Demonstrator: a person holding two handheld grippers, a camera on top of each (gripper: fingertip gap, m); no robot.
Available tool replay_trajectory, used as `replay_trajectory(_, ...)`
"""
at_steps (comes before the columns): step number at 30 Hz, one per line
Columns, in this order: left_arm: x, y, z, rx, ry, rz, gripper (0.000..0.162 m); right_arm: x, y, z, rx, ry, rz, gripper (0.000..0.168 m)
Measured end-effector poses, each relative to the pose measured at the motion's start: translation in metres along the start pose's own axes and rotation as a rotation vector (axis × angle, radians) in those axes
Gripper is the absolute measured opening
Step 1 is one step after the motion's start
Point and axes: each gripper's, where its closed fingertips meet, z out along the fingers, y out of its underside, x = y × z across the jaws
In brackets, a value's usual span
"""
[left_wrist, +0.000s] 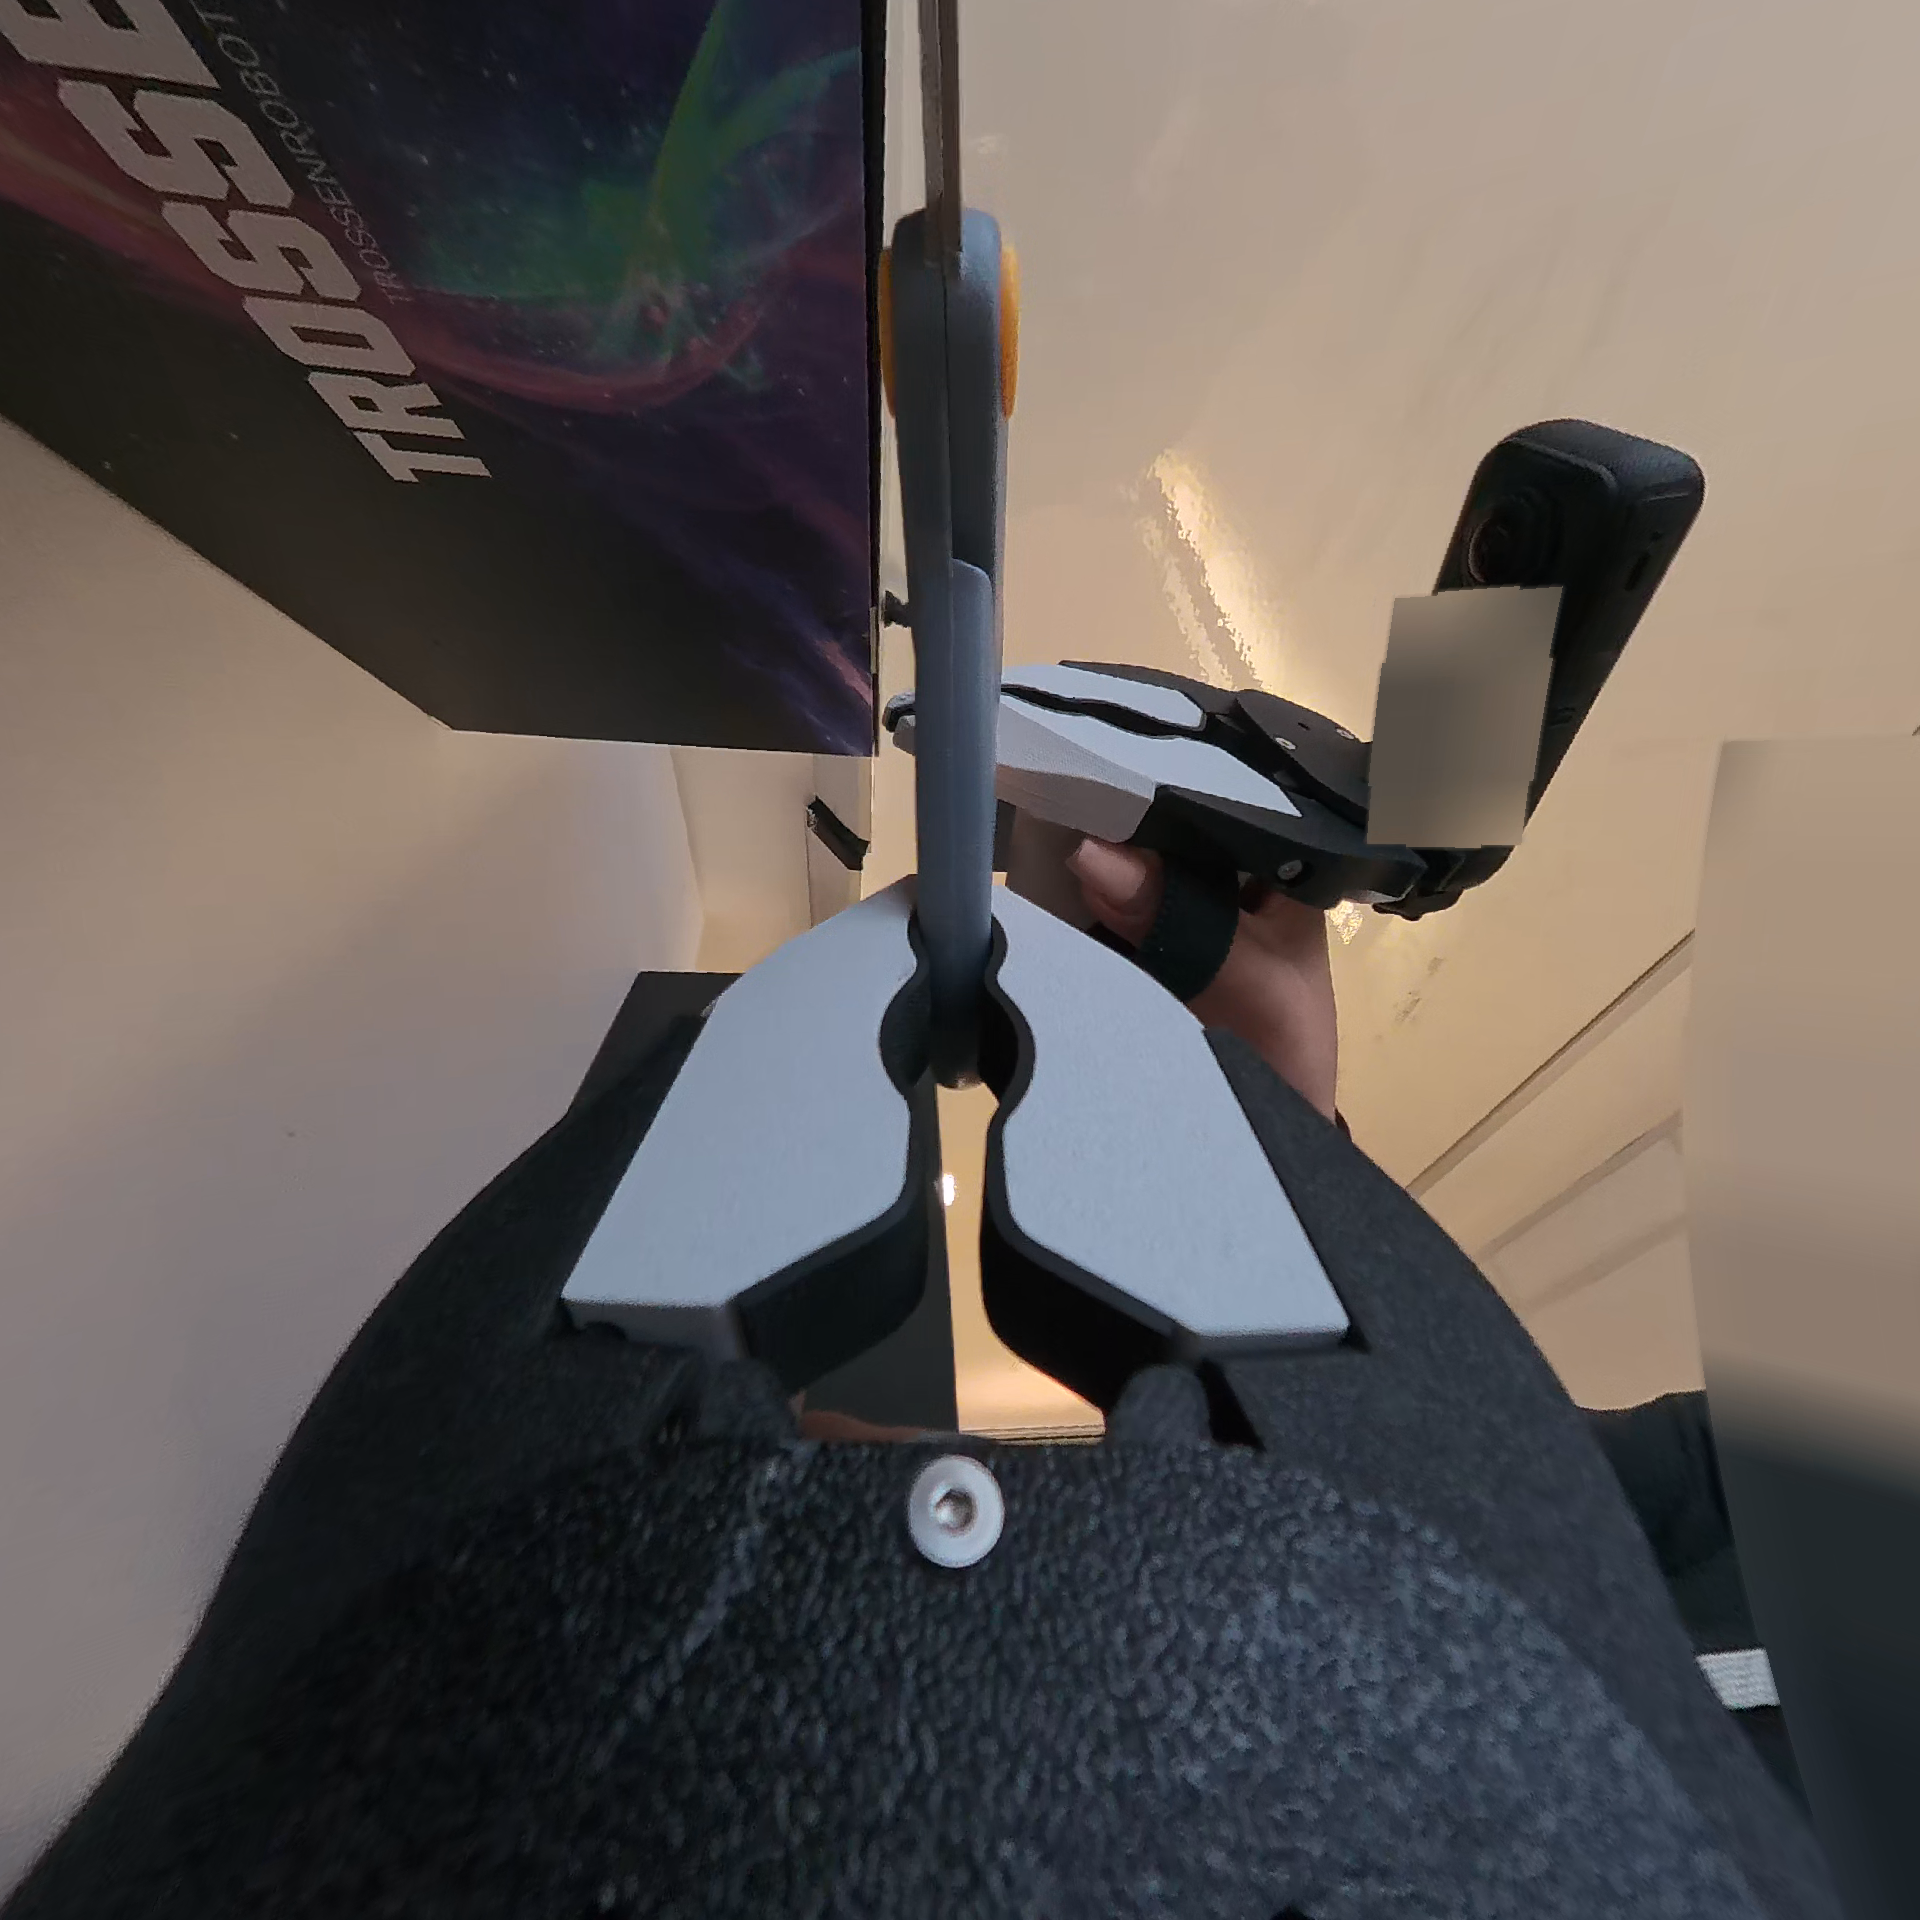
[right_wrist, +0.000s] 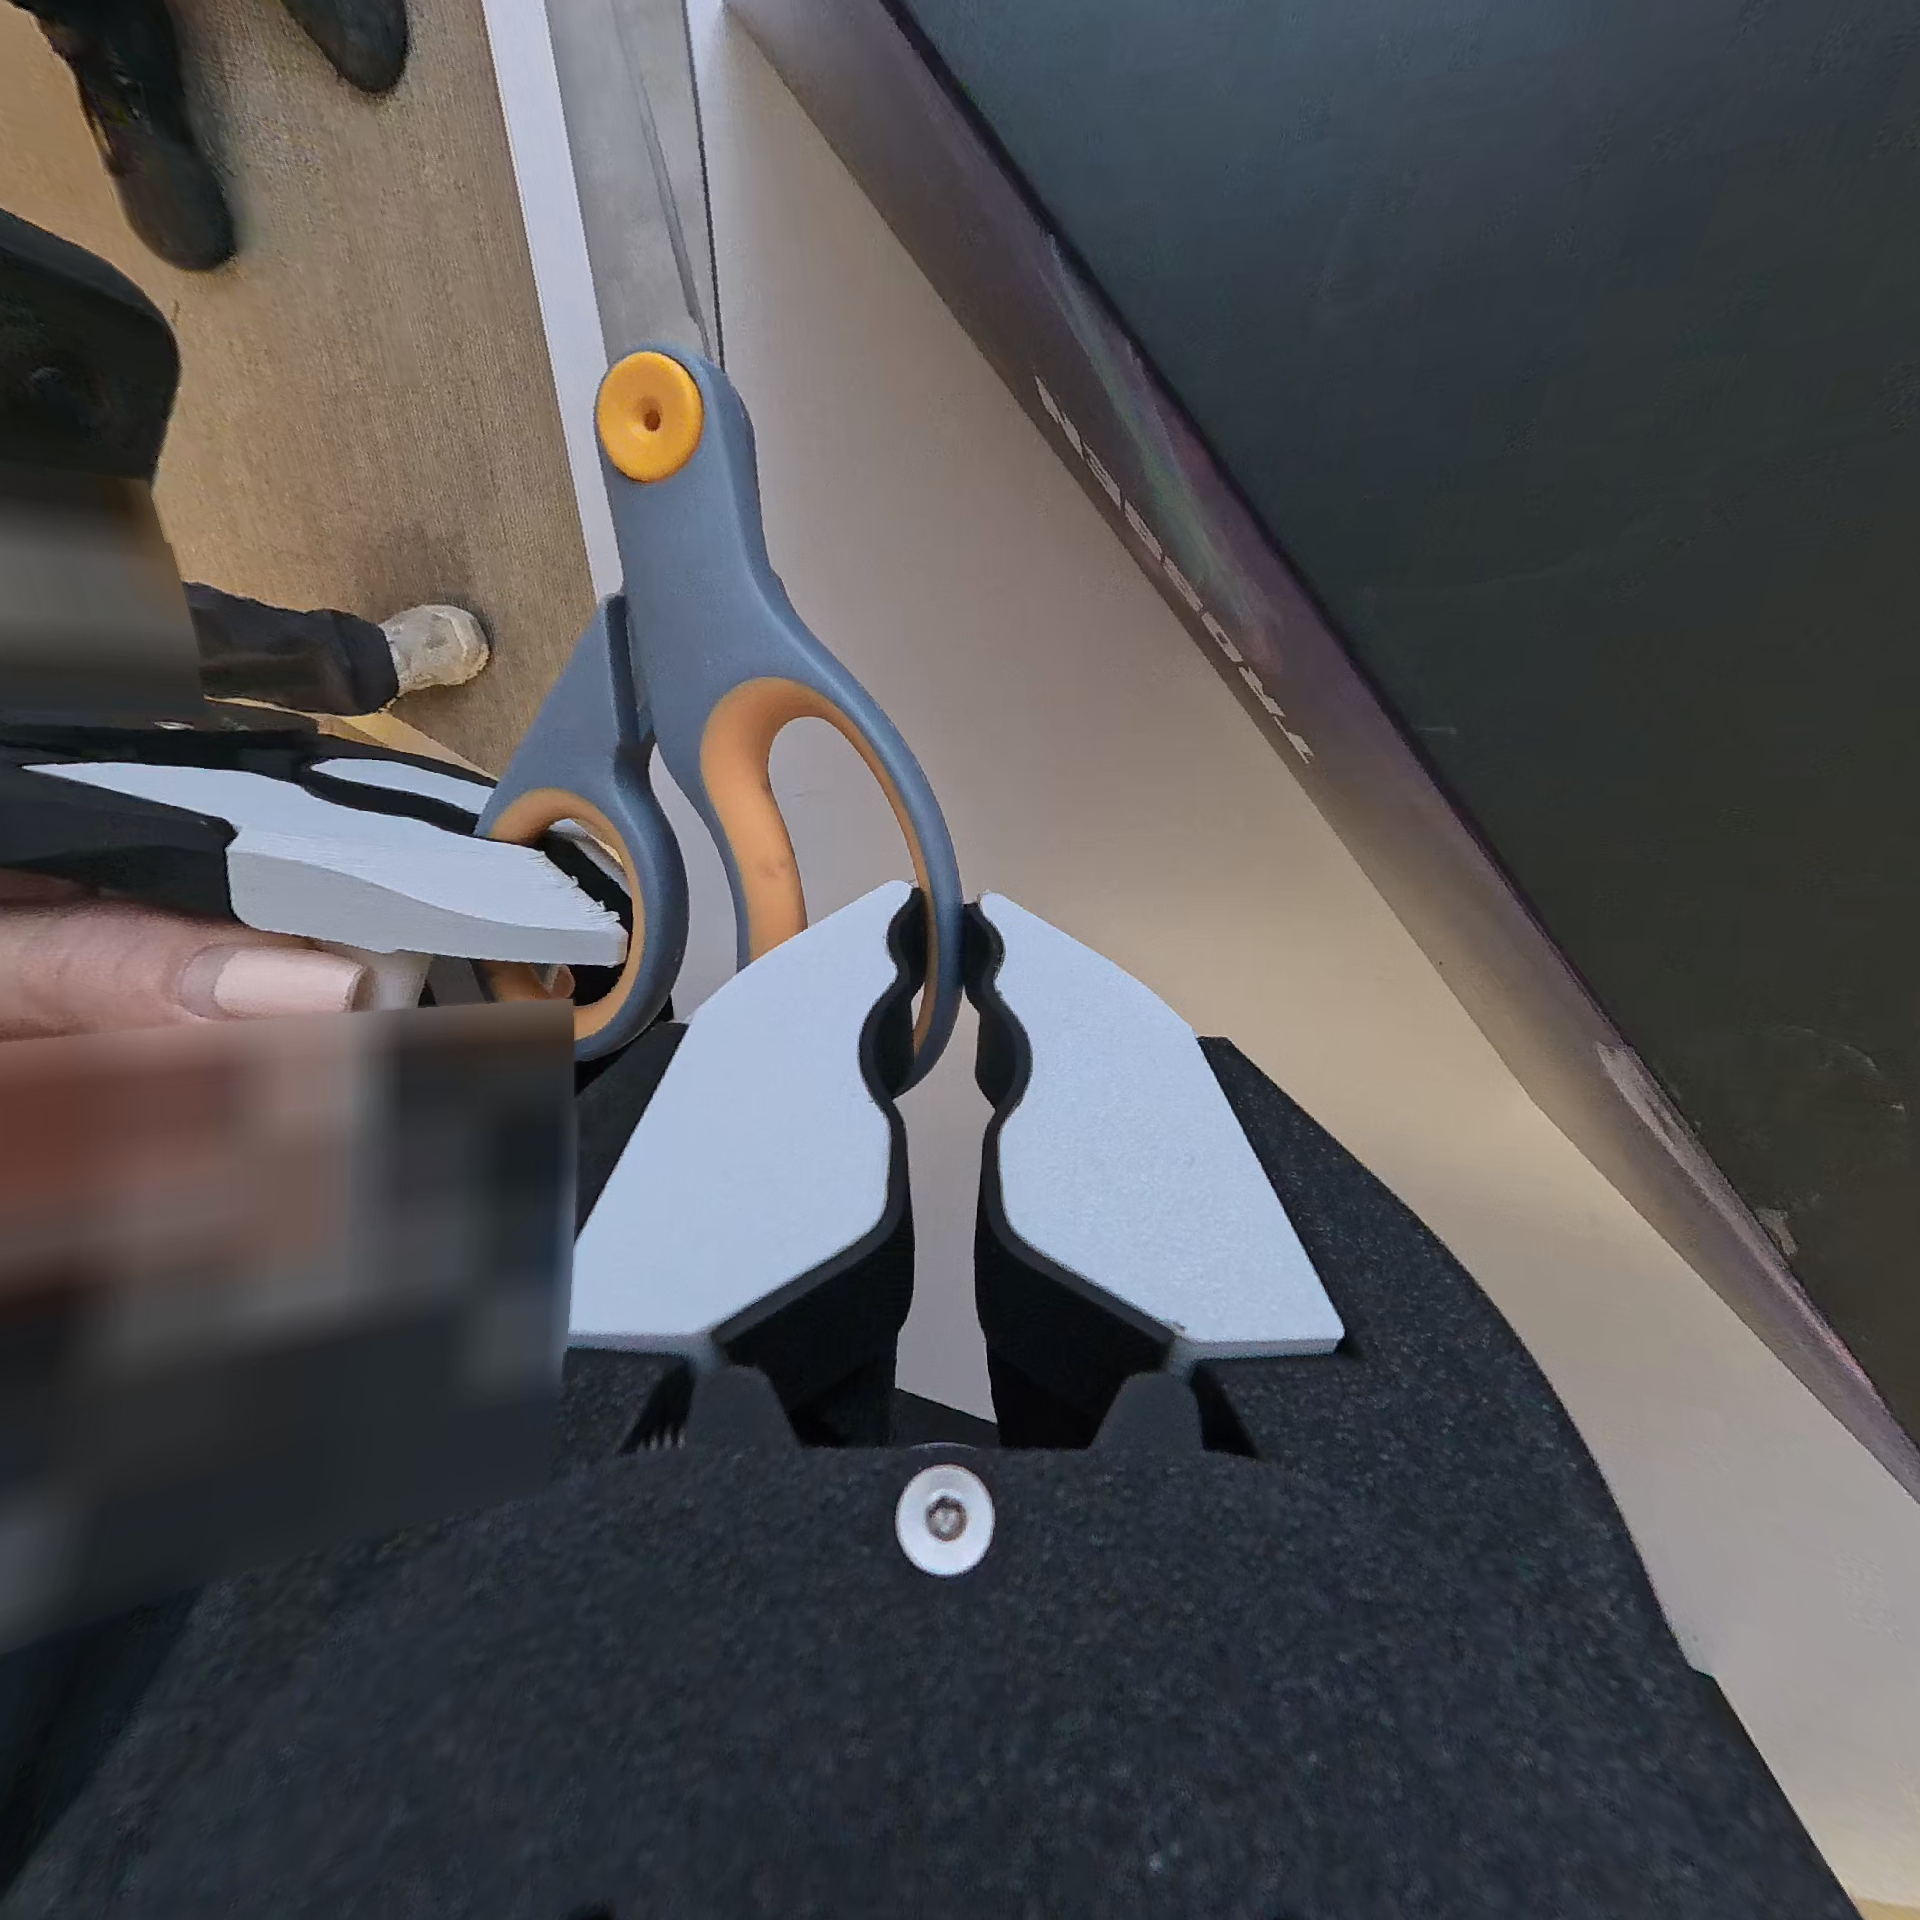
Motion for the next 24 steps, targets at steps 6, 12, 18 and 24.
replay_trajectory(6,0.0,0.002,0.003,-0.005,0.004,0.0,0.002,0.0,0.003,-0.003,-0.007,0.013,-0.006,0.006)
replay_trajectory(12,0.001,0.0,0.004,0.003,0.006,-0.002,0.002,0.001,0.001,-0.002,-0.012,0.01,-0.004,0.006)
replay_trajectory(18,0.0,-0.001,0.0,0.025,-0.007,-0.002,0.002,0.003,-0.004,0.004,-0.019,0.004,-0.003,0.007)
replay_trajectory(24,0.002,-0.004,-0.002,0.032,-0.016,0.012,0.003,0.005,-0.008,0.007,-0.008,0.008,-0.005,0.007)
